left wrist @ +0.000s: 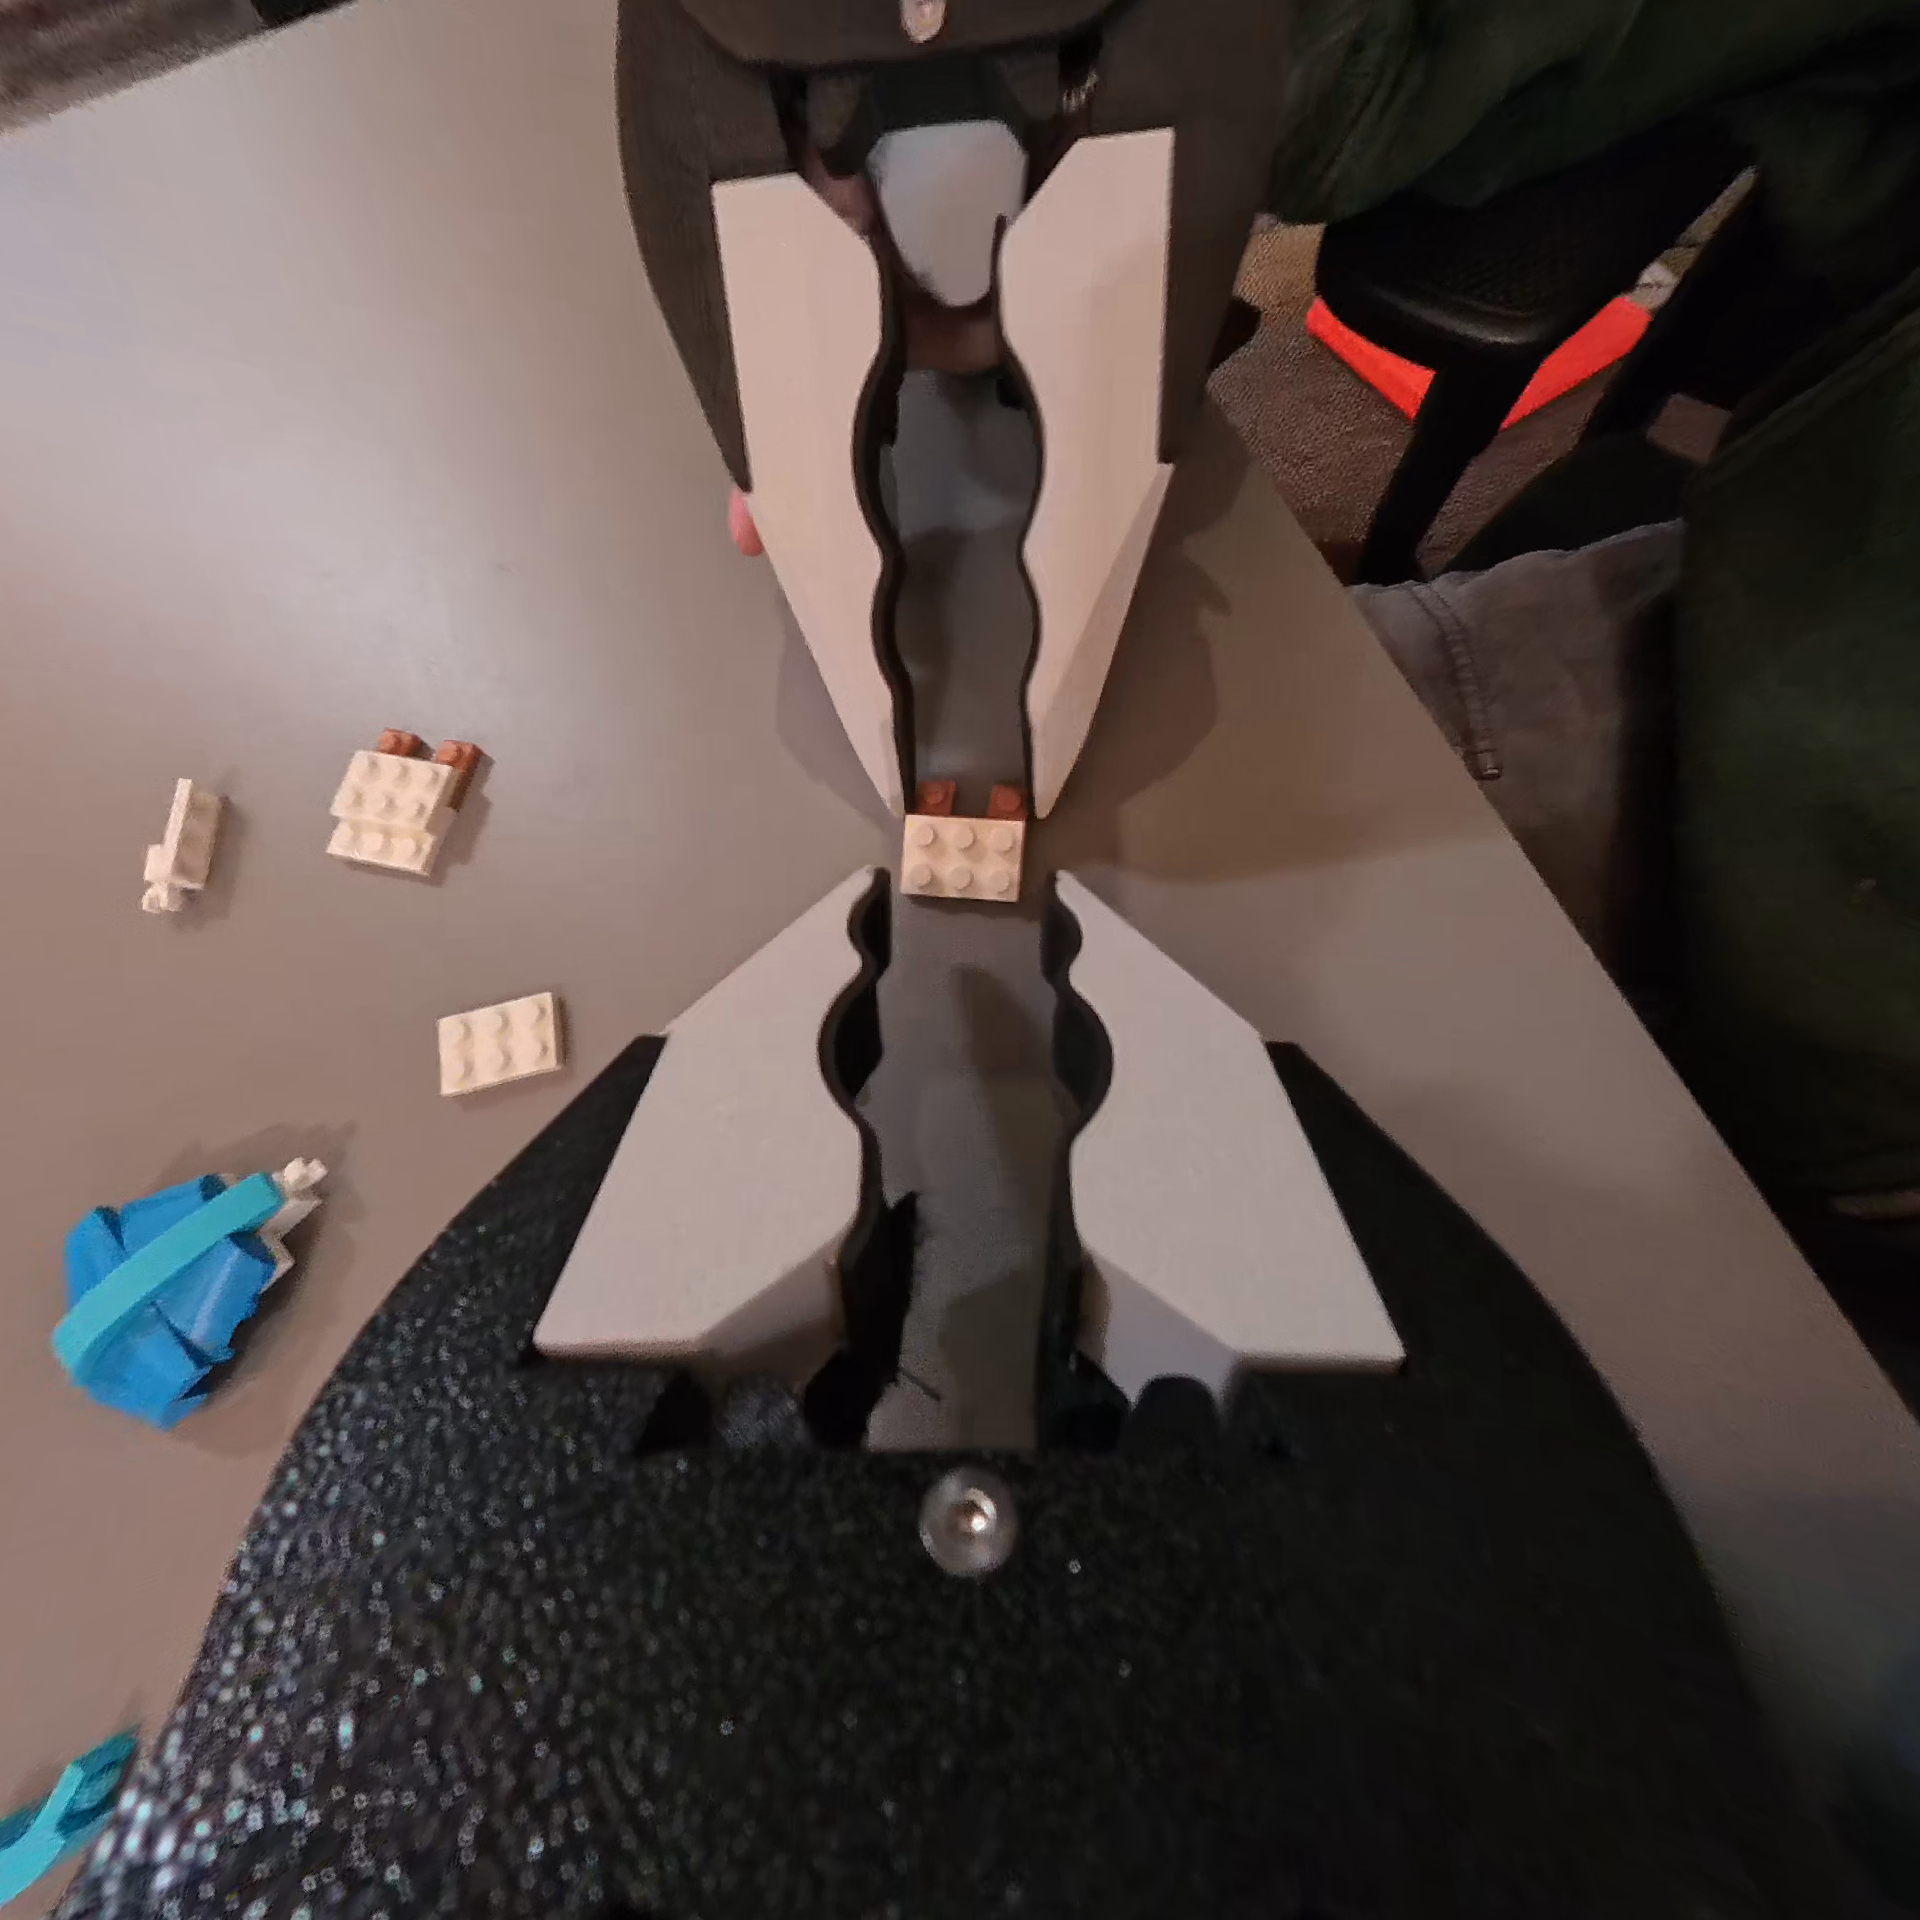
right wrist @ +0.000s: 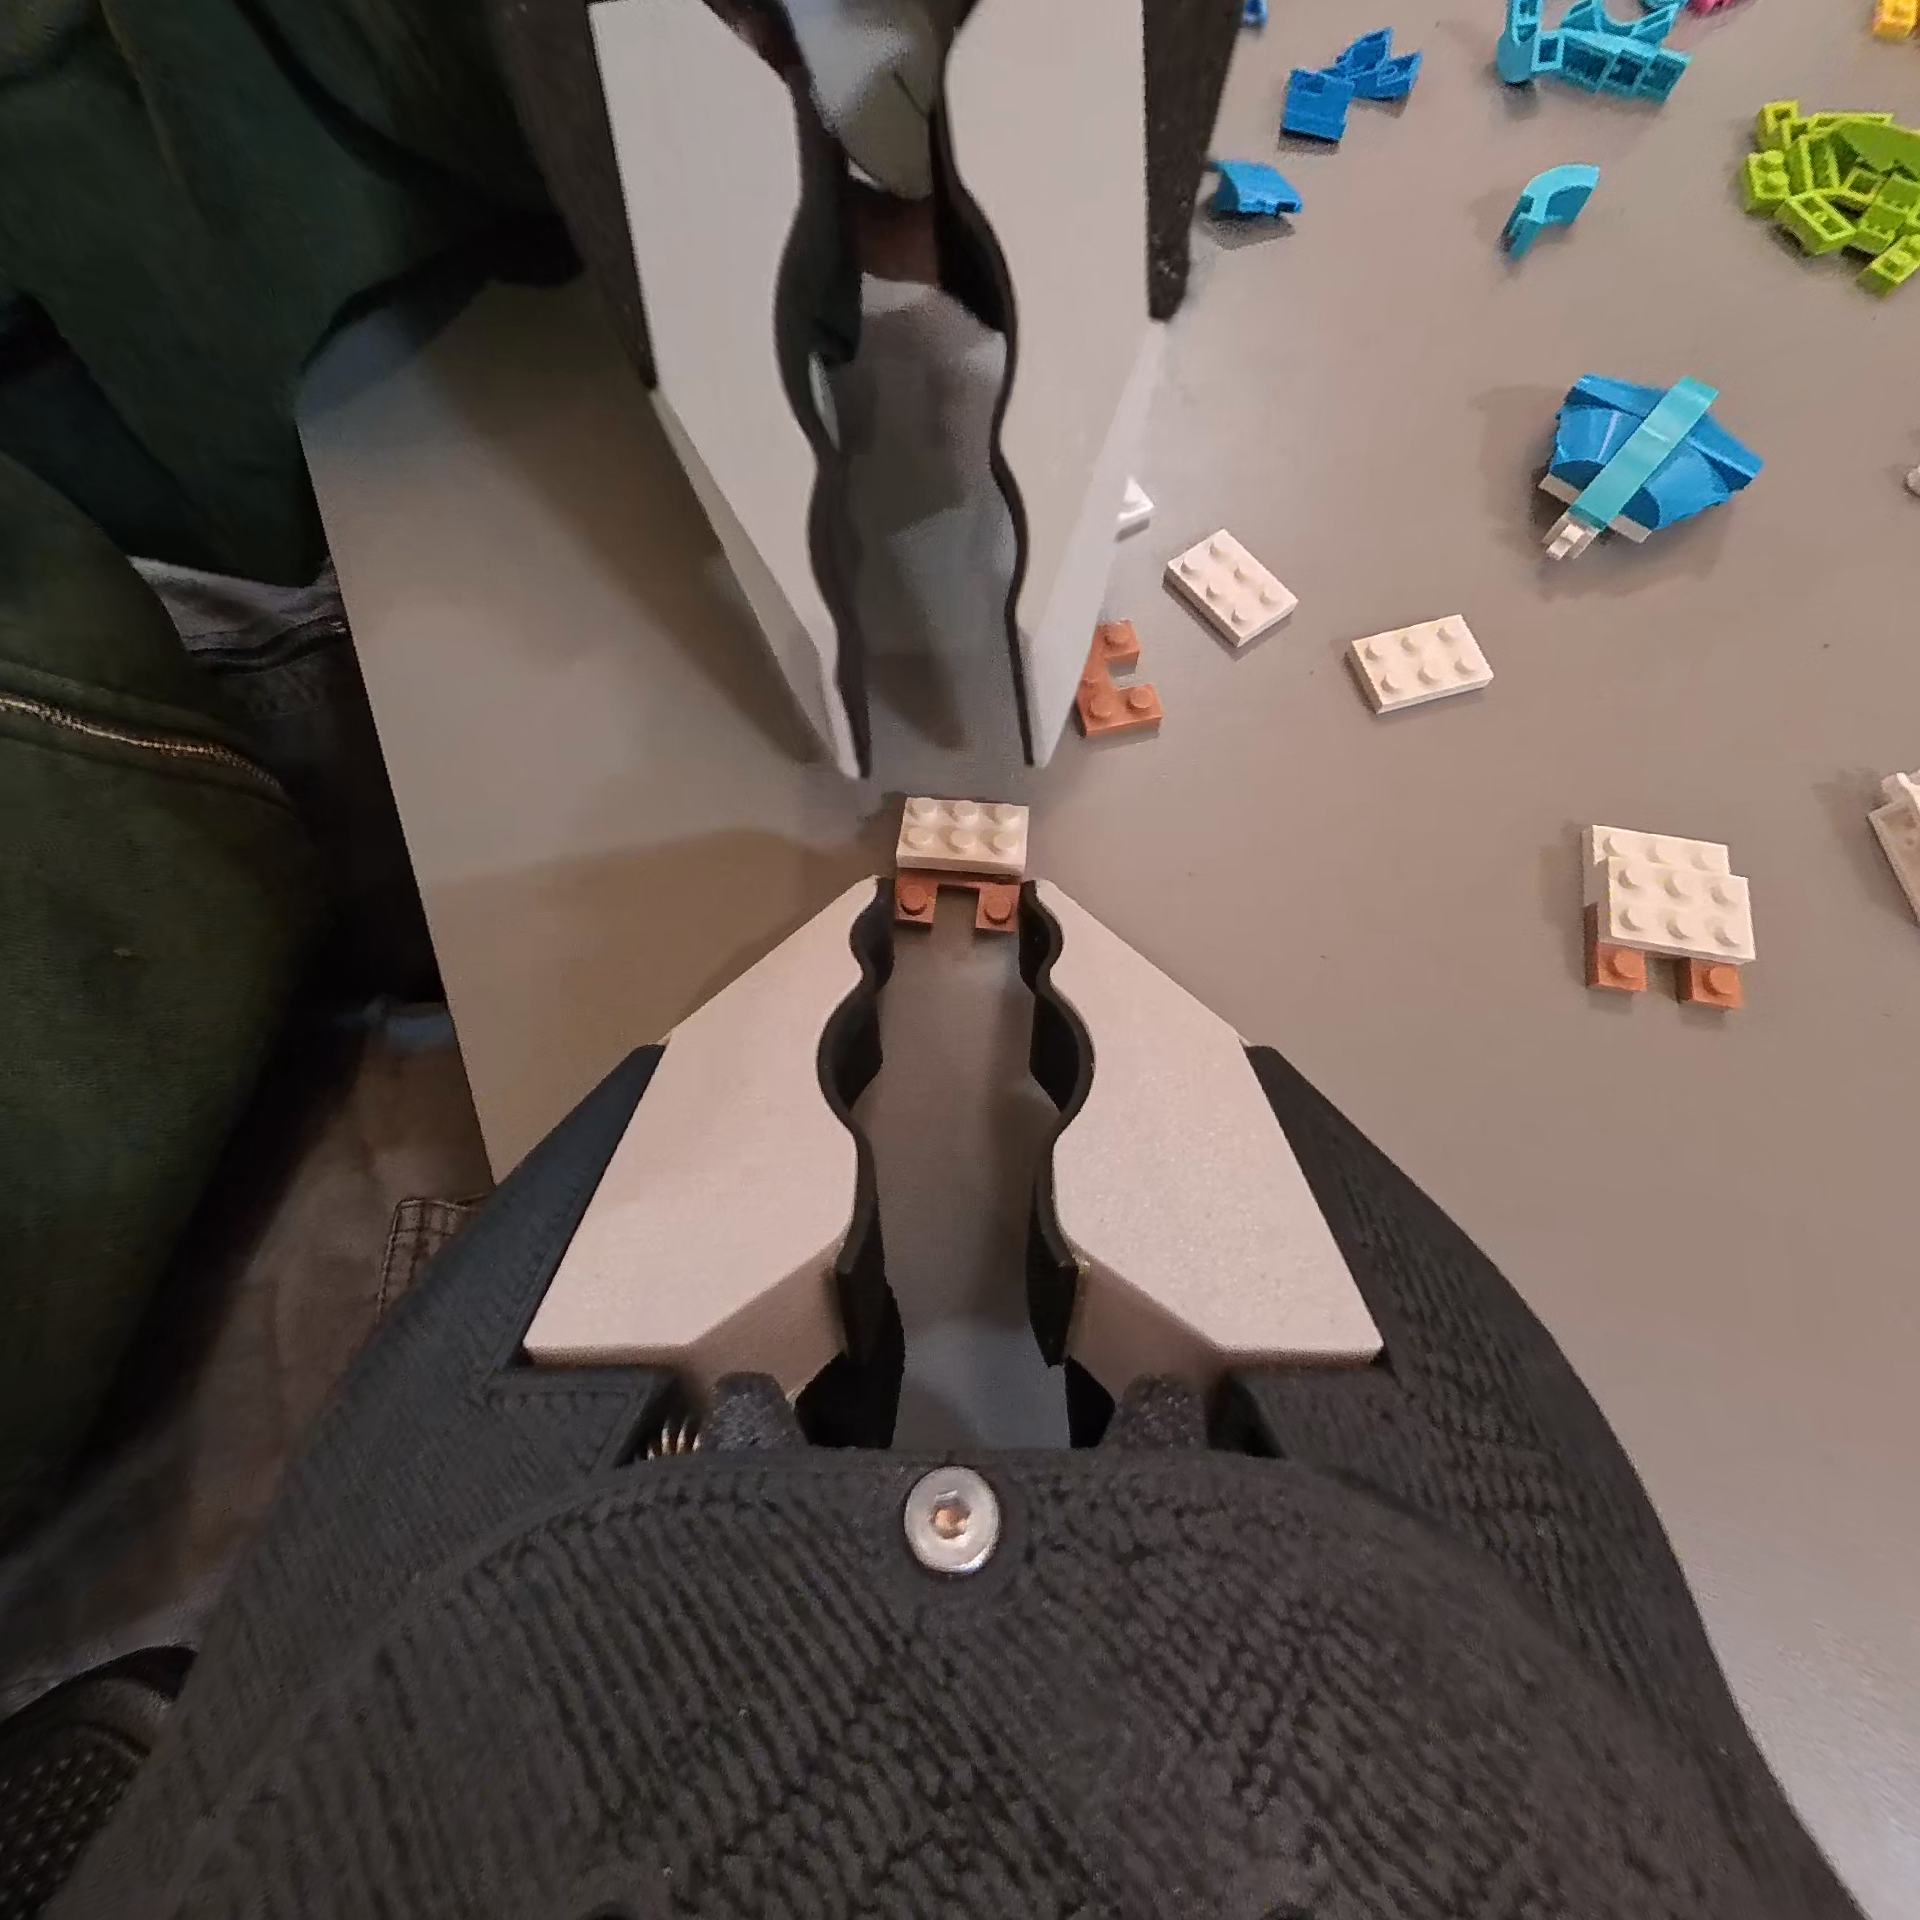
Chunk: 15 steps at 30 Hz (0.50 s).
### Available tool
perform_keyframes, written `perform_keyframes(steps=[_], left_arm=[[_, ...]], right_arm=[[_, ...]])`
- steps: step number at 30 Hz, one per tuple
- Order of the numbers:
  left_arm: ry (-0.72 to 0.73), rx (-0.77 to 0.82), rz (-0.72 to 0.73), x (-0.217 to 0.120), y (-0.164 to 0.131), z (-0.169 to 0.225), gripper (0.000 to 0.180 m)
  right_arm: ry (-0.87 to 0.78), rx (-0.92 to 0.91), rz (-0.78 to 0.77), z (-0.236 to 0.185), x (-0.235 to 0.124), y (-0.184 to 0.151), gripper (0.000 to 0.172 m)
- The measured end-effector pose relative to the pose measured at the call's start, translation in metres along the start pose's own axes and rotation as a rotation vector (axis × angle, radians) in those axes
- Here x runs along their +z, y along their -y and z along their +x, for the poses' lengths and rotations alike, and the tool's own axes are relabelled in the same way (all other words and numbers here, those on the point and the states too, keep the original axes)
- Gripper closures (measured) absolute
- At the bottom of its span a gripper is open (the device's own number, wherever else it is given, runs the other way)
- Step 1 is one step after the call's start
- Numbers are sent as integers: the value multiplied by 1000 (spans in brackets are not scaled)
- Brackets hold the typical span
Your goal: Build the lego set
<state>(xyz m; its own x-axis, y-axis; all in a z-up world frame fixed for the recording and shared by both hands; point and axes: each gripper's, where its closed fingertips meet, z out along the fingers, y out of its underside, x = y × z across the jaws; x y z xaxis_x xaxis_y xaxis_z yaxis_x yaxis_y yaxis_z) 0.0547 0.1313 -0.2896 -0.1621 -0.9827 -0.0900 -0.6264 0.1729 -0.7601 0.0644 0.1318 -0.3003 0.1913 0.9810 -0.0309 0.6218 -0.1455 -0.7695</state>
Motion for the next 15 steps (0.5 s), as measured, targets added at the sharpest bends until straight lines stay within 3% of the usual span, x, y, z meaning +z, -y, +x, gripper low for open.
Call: perform_keyframes(steps=[15], left_arm=[[29,86,-66,7,-5,13,149]], right_arm=[[-5,50,5,2,4,4,148]])
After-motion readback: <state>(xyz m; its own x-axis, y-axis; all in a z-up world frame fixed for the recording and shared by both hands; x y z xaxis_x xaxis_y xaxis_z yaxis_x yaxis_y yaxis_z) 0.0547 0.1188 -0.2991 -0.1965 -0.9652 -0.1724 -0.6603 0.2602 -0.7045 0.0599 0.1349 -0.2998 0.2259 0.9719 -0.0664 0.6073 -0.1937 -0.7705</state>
